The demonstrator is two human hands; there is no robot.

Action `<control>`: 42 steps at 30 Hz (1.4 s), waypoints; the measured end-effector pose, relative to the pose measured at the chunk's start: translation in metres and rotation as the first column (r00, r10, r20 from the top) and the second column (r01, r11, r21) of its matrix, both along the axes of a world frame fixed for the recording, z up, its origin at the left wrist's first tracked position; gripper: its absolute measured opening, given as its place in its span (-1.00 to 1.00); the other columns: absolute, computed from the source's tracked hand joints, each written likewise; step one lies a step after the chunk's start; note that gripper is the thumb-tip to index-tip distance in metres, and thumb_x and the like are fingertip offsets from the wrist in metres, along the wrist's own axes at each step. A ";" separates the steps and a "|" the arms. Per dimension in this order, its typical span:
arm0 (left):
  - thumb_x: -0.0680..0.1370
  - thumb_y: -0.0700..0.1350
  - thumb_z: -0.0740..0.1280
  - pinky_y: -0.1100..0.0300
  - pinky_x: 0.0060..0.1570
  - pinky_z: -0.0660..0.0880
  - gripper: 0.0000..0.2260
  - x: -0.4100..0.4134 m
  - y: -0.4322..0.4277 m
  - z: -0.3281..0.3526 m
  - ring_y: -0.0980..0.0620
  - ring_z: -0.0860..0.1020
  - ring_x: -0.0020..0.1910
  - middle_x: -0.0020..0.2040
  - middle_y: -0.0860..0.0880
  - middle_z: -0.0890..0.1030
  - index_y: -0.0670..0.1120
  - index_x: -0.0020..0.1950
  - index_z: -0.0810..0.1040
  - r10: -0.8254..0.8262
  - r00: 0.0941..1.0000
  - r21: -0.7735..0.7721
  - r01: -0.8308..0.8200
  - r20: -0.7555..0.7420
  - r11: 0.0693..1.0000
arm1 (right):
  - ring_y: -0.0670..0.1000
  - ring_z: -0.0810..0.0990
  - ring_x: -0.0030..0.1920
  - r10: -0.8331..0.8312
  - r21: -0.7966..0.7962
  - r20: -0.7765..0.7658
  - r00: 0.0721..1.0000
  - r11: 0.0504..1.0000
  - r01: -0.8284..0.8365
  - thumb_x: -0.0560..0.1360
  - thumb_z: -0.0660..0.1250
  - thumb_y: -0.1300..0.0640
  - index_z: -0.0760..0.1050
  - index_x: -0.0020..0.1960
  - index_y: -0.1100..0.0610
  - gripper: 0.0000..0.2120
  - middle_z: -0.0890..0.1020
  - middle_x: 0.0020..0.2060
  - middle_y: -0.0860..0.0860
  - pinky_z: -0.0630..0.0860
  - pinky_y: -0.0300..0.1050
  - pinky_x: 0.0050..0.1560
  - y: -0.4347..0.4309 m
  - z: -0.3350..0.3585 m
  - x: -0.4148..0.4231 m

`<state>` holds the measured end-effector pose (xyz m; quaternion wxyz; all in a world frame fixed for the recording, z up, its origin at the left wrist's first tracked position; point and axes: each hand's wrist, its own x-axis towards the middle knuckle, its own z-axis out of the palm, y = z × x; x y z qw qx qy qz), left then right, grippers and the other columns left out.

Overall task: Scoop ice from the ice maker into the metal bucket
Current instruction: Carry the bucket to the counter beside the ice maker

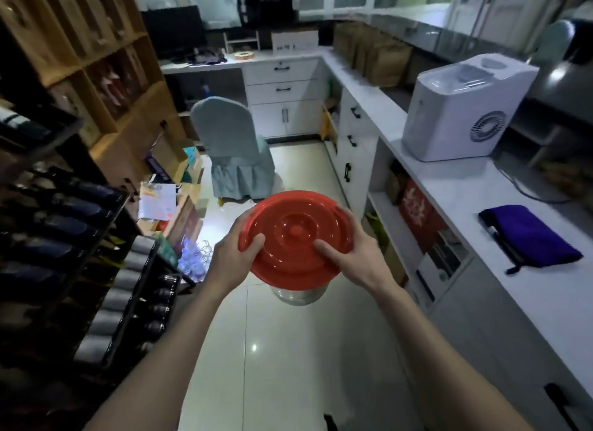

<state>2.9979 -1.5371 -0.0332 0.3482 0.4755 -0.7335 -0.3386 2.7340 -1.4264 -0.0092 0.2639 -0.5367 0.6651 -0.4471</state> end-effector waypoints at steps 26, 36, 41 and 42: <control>0.60 0.31 0.29 -0.03 0.34 0.56 -0.46 -0.389 -0.267 0.006 0.09 0.60 0.28 0.35 0.22 0.59 0.43 0.59 0.29 -0.514 0.857 -0.038 0.515 0.020 0.857 | -0.15 0.62 0.24 -0.534 -0.044 0.002 0.846 0.845 0.533 0.42 0.53 -0.41 0.22 0.54 -0.44 -0.21 0.62 0.25 -0.25 0.57 -0.01 0.35 -0.145 0.001 -0.292; 0.57 0.36 0.29 -0.14 0.41 0.53 -0.45 -0.545 -0.313 0.006 -0.01 0.62 0.31 0.35 0.11 0.64 0.45 0.56 0.32 -0.710 0.704 -0.016 0.710 0.005 0.704 | -0.03 0.59 0.30 -0.716 -0.017 0.027 0.697 0.697 0.717 0.42 0.52 -0.42 0.16 0.54 -0.50 -0.19 0.55 0.30 -0.20 0.57 0.15 0.38 -0.155 0.002 -0.389; 0.59 0.30 0.31 -0.06 0.41 0.50 -0.47 -0.612 -0.329 0.005 0.04 0.58 0.31 0.33 0.15 0.59 0.37 0.57 0.35 -0.797 0.604 -0.009 0.797 0.000 0.604 | -0.01 0.57 0.33 -0.795 0.017 0.029 0.606 0.607 0.795 0.39 0.50 -0.48 0.14 0.55 -0.50 -0.15 0.52 0.36 -0.19 0.57 0.23 0.37 -0.163 -0.002 -0.423; 0.59 0.31 0.30 -0.06 0.40 0.51 -0.47 -0.628 -0.333 0.004 0.04 0.58 0.31 0.32 0.16 0.59 0.37 0.57 0.35 -0.812 0.583 -0.008 0.812 0.002 0.583 | 0.00 0.57 0.33 -0.803 0.017 0.031 0.595 0.595 0.803 0.39 0.49 -0.49 0.13 0.54 -0.50 -0.15 0.51 0.35 -0.19 0.57 0.24 0.36 -0.164 -0.003 -0.430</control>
